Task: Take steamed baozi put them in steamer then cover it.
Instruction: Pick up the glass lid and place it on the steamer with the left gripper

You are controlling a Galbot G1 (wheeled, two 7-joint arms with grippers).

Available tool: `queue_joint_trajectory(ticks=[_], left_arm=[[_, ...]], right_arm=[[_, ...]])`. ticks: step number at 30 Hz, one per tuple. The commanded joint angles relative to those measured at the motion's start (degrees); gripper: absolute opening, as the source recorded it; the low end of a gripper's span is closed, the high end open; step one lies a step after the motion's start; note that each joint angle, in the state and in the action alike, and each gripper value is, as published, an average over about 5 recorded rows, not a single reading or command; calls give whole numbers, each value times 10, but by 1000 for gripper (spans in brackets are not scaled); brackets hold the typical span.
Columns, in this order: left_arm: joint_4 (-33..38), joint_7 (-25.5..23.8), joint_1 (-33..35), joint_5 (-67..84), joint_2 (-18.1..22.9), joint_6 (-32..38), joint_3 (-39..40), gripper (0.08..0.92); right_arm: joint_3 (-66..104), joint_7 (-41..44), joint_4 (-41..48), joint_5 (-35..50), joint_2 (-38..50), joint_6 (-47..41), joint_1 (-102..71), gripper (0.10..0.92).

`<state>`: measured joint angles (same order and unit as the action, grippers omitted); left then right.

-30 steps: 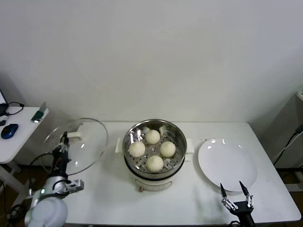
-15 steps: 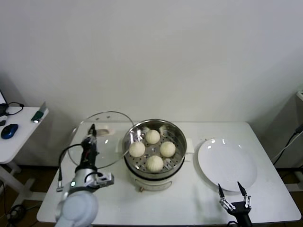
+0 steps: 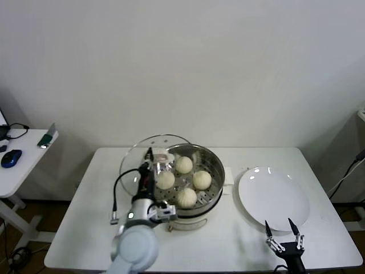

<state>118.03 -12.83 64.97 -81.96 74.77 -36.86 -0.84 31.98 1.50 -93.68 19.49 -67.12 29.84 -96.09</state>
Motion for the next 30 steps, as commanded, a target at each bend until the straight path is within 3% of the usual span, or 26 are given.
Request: queue_joint_trajectory(ticks=[1,11,30], left_arm=[[-47,-24,-62,-41,56,-21,92,137],[-87,-11,-59,-68,93,-21,110,137],[-122,7,-41,-108,99,-21,96,137]], right_arm=[[0,-3,5,-2,0,1,2,823],[1,-4,9,0,-1,7,1,823],[5,-5,9,5,1,12,0,823]])
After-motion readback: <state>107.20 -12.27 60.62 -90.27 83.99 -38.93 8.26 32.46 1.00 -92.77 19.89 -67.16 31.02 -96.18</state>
